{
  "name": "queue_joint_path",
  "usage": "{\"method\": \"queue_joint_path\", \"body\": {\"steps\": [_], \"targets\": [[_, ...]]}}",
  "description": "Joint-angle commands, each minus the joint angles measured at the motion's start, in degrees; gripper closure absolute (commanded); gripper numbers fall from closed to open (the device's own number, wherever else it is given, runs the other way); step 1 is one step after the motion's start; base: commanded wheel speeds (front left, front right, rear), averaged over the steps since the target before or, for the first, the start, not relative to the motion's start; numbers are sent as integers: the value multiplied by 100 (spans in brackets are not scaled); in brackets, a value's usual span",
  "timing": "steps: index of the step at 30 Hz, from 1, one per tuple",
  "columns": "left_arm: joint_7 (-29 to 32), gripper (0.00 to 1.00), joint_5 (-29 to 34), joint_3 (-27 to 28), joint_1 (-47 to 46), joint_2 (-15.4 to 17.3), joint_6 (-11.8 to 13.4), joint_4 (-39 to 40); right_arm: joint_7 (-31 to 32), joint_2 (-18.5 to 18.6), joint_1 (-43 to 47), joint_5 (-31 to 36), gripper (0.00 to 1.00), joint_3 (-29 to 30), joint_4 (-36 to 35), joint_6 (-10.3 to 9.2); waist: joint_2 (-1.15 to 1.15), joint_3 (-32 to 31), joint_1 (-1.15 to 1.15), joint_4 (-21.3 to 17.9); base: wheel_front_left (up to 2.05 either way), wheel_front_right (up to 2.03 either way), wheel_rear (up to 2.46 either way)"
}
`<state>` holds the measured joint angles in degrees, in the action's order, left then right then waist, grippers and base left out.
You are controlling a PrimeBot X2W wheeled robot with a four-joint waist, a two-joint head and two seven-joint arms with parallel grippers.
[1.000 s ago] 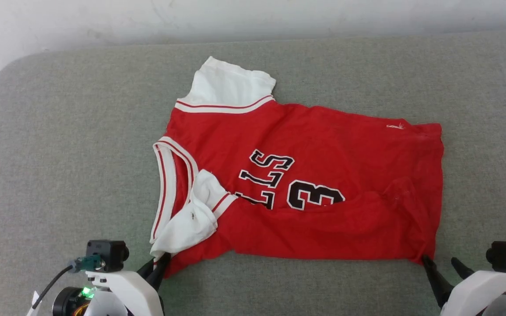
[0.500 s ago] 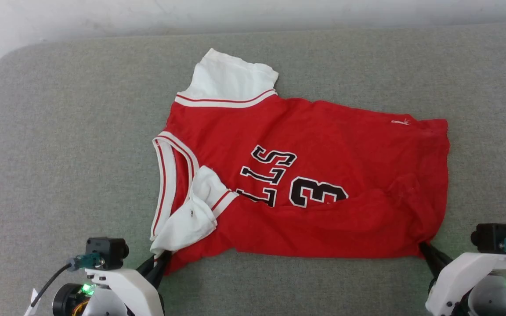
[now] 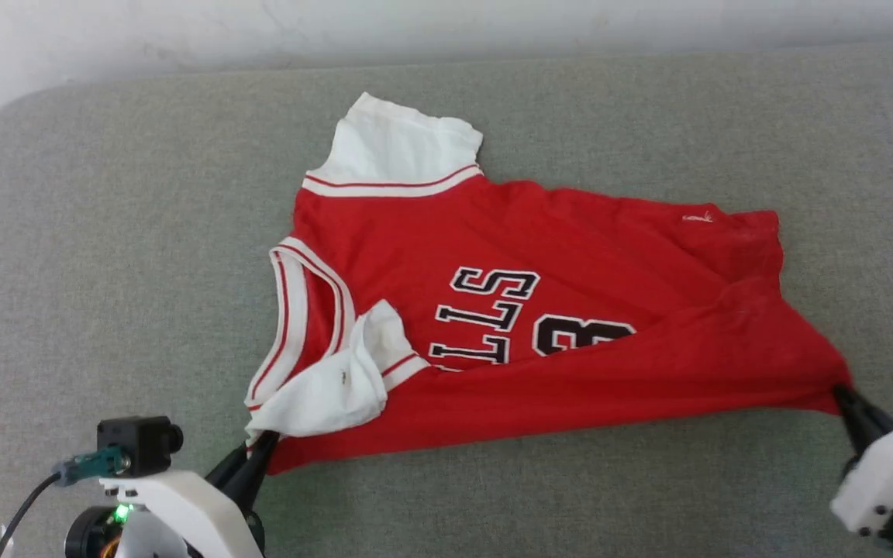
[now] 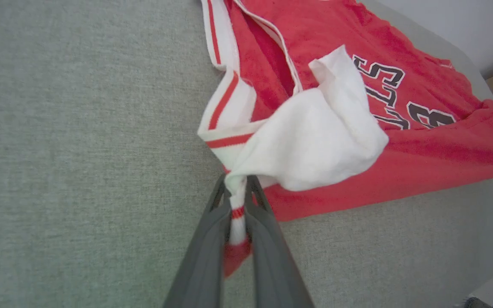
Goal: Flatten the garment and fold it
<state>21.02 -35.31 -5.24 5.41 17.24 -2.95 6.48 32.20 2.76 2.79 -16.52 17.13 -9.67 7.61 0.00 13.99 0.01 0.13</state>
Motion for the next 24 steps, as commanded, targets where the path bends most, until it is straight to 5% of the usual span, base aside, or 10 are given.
{"method": "queue_joint_path", "body": {"steps": [1,12,24], "targets": [[29,100,-39,34,88,17,33,76,39,18,50,24,100,70,-83,-12,0,-34,-1,-8,0,0,0],[938,100,-476,-222,979,39,247,1109,954,13,811,-385,100,243,-958,-12,0,-115,-1,10,0,0,0],[964,100,-530,-231,981,48,285,734,1235,12,1320,-235,100,147,-797,-12,0,-156,-1,71,0,0,0]]}}
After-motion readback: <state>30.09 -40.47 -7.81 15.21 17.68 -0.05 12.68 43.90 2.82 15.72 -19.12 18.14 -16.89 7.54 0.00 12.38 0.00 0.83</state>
